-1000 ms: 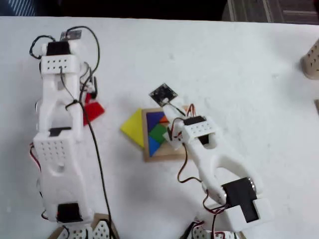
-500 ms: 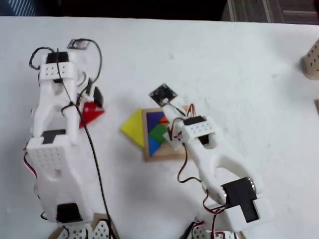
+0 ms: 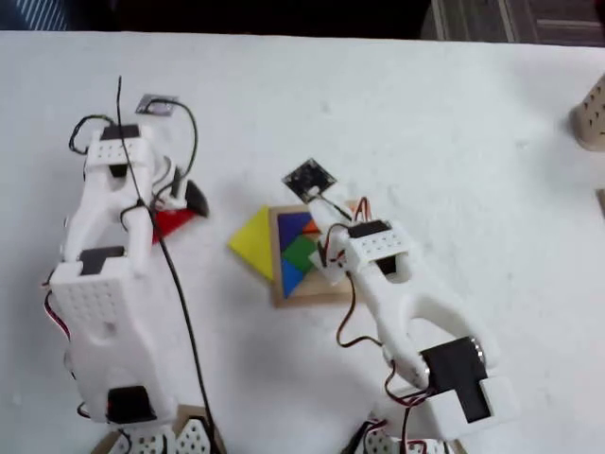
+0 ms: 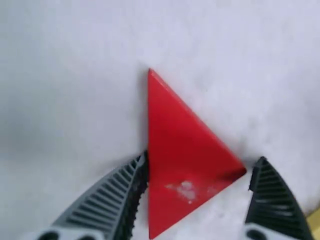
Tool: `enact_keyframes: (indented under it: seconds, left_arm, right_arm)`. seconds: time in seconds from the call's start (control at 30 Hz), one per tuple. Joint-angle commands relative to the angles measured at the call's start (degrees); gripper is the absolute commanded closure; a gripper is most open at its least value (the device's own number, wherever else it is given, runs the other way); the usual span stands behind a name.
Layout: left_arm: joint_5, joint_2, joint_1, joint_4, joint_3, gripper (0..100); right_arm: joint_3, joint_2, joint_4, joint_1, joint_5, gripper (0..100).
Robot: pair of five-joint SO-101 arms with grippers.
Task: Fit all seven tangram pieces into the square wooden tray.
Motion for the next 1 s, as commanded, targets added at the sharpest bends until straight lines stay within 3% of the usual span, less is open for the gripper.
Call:
enact_keyframes:
  seconds: [0.0,0.43,0.83,0.97]
  left_arm:
    - [-0.35,-3.38,-0.31,-2.2,0.26,69]
    - [-6.07,-2.15,2.15,-0.97,0.18,88]
    - [-6.51,-2.24,1.98,1.23,-2.29,87]
    - [-6.51,-2.24,2.07,5.89,-6.77,79]
  right_arm:
    - [-1.49,0.04,-0.75,-0.92,0.62,98.1]
    - [-1.49,0.04,-0.75,-0.92,0.62,98.1]
    - [-1.49,0.04,-0.84,-0.92,0.62,98.1]
    - [-1.49,0.04,-0.84,-0.92,0.62,98.1]
